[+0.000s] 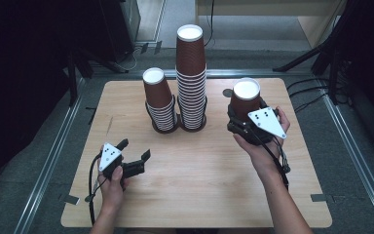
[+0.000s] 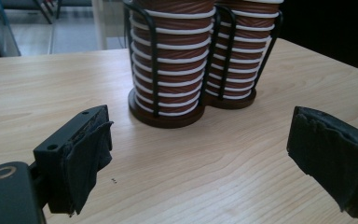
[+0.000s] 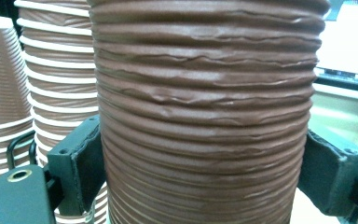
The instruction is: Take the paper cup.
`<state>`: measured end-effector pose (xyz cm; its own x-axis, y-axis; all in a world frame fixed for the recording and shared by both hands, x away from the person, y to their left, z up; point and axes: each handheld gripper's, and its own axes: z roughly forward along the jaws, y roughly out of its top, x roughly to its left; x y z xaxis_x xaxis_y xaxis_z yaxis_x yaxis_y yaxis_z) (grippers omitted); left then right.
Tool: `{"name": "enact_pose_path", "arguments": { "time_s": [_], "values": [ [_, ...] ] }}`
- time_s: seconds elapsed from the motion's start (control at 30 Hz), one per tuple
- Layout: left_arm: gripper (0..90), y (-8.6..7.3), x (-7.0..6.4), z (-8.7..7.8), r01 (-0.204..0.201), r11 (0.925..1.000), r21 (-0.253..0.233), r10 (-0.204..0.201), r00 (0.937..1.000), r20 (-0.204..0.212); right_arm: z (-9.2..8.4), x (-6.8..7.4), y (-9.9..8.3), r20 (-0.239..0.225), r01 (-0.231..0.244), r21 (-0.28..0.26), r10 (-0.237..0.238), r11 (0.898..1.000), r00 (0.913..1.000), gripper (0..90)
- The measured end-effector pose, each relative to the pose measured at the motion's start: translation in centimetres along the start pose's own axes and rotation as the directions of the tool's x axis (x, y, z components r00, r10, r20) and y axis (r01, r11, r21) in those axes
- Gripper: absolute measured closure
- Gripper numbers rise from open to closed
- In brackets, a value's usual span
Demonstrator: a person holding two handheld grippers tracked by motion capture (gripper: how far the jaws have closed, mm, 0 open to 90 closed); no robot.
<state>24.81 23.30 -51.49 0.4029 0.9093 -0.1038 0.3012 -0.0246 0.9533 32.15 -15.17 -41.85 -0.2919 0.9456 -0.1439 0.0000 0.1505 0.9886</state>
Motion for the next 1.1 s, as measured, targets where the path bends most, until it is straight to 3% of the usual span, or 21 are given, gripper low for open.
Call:
{"name": "enact_pose_path", "arguments": {
  "time_s": [0.33,0.6,0.9,1.1],
  "values": [
    [6.3,0.4,-0.6,1.2,0.003,1.0,-0.004,-0.003,0.9995,0.032,0.4,1.6,-1.3,-0.015,0.046,0.016,-0.046,0.999,0.9988,13.7],
    [6.3,0.9,-0.9,1.3,-0.003,0.9999,-0.012,0.004,0.9984,0.056,0.8,3.7,-2.6,-0.056,0.091,0.031,-0.09,0.995,0.9944,13.7],
    [6.3,1.5,-1.0,0.5,-0.003,0.9996,-0.03,0.005,0.9974,0.072,1.0,5.7,-3.8,-0.09,0.153,0.034,-0.149,0.988,0.9847,13.8],
    [6.3,1.8,-1.2,0.3,0.002,0.9994,-0.036,0.001,0.9957,0.093,1.0,7.1,-4.5,-0.118,0.208,0.032,-0.202,0.978,0.9722,14.0]
  ]
}}
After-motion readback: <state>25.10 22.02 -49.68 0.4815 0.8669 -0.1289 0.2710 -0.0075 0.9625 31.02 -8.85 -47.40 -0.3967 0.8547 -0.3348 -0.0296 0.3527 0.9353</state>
